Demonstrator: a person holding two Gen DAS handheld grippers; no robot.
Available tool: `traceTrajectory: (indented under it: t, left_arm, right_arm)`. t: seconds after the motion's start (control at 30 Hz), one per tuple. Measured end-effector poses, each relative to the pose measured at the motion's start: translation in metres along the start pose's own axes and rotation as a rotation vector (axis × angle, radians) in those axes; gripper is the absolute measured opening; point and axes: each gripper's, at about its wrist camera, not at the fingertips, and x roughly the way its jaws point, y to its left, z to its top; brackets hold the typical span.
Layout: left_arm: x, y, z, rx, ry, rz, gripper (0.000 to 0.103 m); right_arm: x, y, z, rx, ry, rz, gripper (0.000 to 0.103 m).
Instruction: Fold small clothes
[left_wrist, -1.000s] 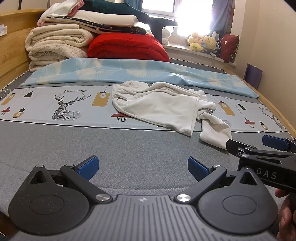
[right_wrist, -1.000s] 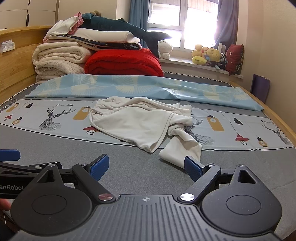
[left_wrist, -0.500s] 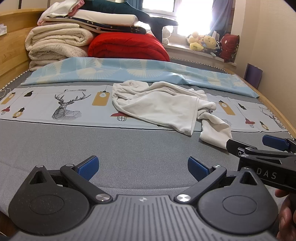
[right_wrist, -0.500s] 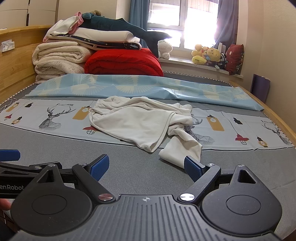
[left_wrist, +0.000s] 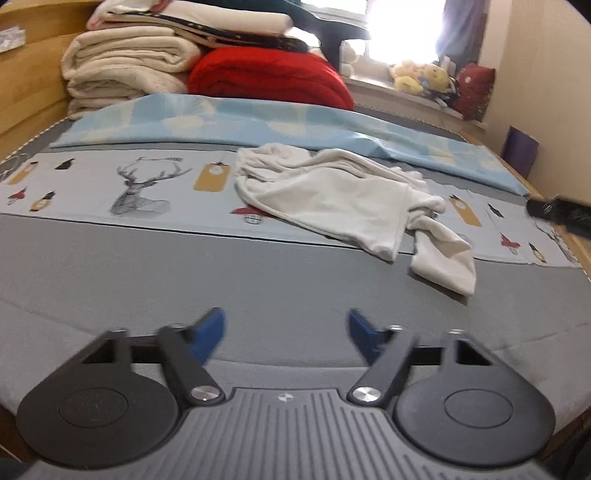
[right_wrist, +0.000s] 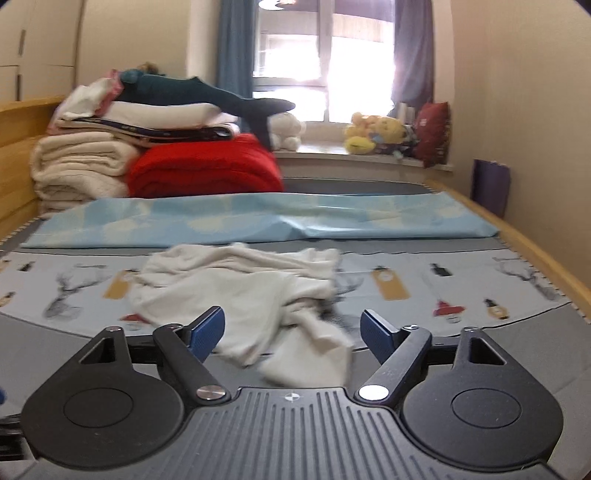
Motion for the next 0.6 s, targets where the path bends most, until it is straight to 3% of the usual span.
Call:
traceTrajectory:
  t: [0.07,0.13,0.17,0.37,0.6]
  left_arm:
    - [0.002,-0.008,0.002,0.025,0.006,-0.017,0.043]
    - [0.004,-0.014,0.007,0.03,0.014,-0.04,0.033]
    - [0.006,-0.017,0.01,0.02,0.022,-0.059,0.029]
    - [0.047,-0.048,0.049,0.02,0.033,-0.135,0.028]
    - [0.157,-0.068,0.077,-0.101,0.078,-0.195,0.028]
  right_arm:
    - [0.021,-0.018,-0.009,0.043,0.067,-0.029,0.057]
    - [0.041,-0.031,-0.019,0.124,0.195,-0.021,0.035]
    - [0.044,-0.037,-0.02,0.162,0.216,-0.028,0.031]
    - [0.047,-0.045,-0.016,0.23,0.17,0.011,0.031]
    - [0.04,-0.054,-0.009,0.202,0.091,0.03,0.031]
